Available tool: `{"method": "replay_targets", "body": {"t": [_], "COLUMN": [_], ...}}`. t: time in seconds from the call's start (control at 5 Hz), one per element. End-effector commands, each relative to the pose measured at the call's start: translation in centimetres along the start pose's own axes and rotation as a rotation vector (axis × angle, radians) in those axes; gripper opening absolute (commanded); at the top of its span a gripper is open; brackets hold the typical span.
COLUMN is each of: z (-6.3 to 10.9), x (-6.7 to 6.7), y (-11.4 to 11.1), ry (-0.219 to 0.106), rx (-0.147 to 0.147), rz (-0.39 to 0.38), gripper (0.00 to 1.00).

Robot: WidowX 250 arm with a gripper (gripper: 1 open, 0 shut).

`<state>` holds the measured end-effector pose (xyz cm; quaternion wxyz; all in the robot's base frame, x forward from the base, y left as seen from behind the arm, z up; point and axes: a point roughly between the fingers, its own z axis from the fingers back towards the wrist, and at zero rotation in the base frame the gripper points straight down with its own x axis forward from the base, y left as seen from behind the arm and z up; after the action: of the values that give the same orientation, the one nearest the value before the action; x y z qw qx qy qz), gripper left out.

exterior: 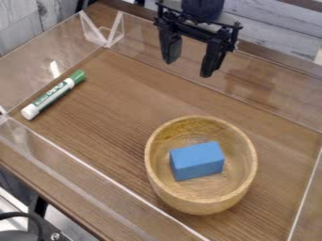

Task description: Remove the blue block from inside the brown bowl and put it on the table

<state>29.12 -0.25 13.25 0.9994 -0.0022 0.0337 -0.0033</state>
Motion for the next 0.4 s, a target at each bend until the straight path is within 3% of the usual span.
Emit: {"method": "replay_targets", "body": {"t": [0.0, 0.2], "z": [-0.5, -1.0], "x": [-0.8, -2.5], "y": [-0.5, -1.6], "ry": [0.013, 0.008], "rx": [0.003, 0.011], "rz": [-0.072, -0.228], "gripper": [1.00, 1.00]}}
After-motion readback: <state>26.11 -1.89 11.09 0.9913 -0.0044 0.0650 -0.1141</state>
